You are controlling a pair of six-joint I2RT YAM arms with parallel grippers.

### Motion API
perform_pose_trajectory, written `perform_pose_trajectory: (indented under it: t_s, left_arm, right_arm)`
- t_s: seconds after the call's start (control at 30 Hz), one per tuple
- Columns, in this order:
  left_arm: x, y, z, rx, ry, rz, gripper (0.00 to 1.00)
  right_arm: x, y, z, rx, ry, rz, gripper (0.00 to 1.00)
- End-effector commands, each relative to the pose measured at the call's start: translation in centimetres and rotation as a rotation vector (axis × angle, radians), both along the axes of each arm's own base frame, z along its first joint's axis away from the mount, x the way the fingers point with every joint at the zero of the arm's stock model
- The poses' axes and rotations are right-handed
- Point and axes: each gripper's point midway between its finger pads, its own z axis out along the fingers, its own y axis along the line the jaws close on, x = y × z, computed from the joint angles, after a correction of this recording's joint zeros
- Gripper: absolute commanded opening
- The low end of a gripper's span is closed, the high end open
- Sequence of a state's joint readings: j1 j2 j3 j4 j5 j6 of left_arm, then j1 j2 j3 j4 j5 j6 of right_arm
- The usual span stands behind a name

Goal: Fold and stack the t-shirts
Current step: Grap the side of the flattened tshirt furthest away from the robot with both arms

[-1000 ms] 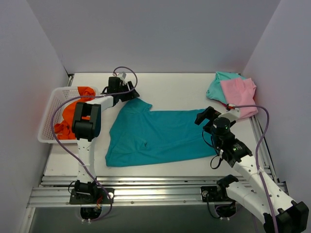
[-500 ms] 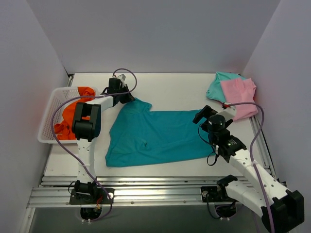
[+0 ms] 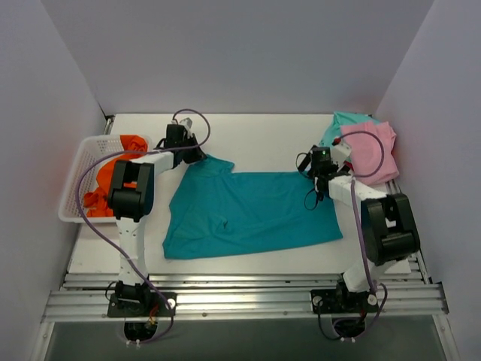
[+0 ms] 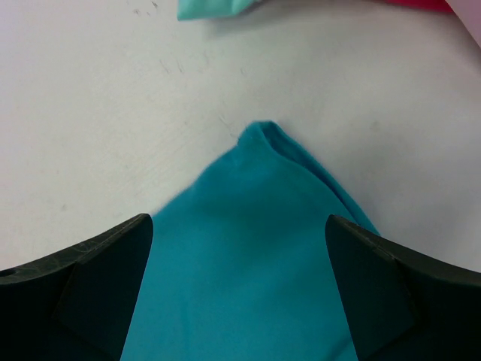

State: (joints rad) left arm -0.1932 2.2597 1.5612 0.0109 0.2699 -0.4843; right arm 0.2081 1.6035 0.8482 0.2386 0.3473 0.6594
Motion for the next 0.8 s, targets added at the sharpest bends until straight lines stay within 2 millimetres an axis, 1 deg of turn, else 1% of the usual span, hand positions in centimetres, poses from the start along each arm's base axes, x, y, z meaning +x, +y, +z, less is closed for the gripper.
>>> perform_pose_trajectory:
  t_s: [0.0,0.03,0.07,0.1,0.13,0.23,0.27,0.33,0.47,0.5,0.67,0.77]
  left_arm:
    - [-1.1,1.2,-1.3,0.044,0.043,0.007,0.02]
    - [-1.2,1.1,-1.3,0.044,0.042,0.006,0.02]
    - [-1.1,1.0,-1.1,0.040,0.034,0.002,0.02]
    - [-1.2,1.0,-1.2,0.039,0.036,0.003,0.02]
    - [-1.1,0.9,-1.1,0.036,0.035,-0.001,0.02]
    - [-1.1,0.9,-1.3,0.036,0.037,-0.001,0.02]
    - [-1.2,0.9,-1.4,0.039,0.039,-0.001,0.02]
    - [-1.2,0.9,-1.5,0.041,0.040,0.000,0.02]
    - [-1.0,0.8,-1.4,0.047,0.034,0.000,0.02]
    - [-1.0,0.8,-1.5,0.052,0.037,0.002,0.02]
    - [-1.1,0.6,-1.6,0.068,0.038,-0.004,0.02]
    - [-1.1,0.5,-1.7,0.078,0.039,-0.005,0.02]
  right_arm:
    - [3.6,-1.2,2.4,-0.057,-0.076,-0.044,0.94]
    - [3.9,-1.5,2.3,-0.066,-0.072,-0.052,0.94]
    - [4.7,-1.6,2.3,-0.072,-0.072,-0.056,0.94]
    - [5.0,-1.7,2.1,-0.078,-0.067,-0.055,0.94]
    - [5.3,-2.0,1.5,-0.089,-0.053,-0.062,0.94]
    - [6.1,-2.4,1.2,-0.106,-0.037,-0.069,0.94]
    - [6.2,-2.8,0.5,-0.112,-0.021,-0.079,0.94]
    - [6.3,-3.2,-0.2,-0.111,-0.011,-0.085,0.94]
    - [6.2,-3.8,-1.4,-0.092,0.000,-0.091,0.93]
    - [6.4,-3.9,-1.5,-0.090,-0.002,-0.095,0.92]
    - [6.6,-4.1,-2.7,-0.079,0.013,-0.095,0.89]
    - [6.7,-4.0,-3.5,-0.066,0.023,-0.090,0.85]
